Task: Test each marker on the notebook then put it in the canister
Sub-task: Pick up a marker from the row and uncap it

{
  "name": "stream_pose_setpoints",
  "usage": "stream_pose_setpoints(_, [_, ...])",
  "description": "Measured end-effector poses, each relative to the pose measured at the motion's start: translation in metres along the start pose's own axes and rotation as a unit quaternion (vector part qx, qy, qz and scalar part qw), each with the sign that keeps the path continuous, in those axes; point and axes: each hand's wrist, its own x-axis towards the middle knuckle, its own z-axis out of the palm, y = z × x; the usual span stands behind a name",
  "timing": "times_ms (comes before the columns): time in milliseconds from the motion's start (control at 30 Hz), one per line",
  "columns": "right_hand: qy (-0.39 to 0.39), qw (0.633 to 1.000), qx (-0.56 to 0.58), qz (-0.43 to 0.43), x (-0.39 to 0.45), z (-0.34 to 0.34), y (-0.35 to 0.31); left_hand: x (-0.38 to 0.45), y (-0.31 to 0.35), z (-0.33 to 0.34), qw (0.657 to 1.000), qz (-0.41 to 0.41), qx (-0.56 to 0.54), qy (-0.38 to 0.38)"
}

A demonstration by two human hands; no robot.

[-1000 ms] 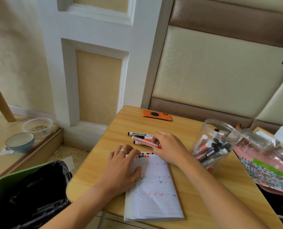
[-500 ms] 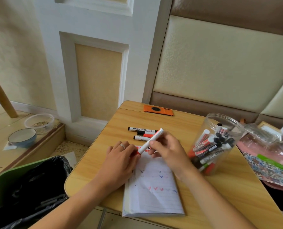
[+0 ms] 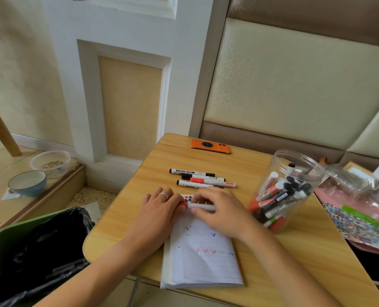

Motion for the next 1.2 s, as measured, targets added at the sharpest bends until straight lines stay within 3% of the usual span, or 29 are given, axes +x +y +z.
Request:
stream_pose_setpoints(300, [0.035, 0.989, -0.127, -0.068, -0.006, 0.031, -0.011, 0.002, -0.002, -0.002, 0.997, -0.02, -0.074, 0.001])
stream_pose_setpoints(1033, [0.043, 0.992, -0.108, -0.043, -0.007, 0.036, -0.021, 0.002, -0.002, -0.01, 0.996, -0.007, -0.085, -0.004])
stream_pose_setpoints(1200, [0.052, 0.993, -0.099, -0.038, -0.007, 0.035, -0.02, 0.003, -0.001, -0.013, 0.997, 0.001, -0.068, 0.028])
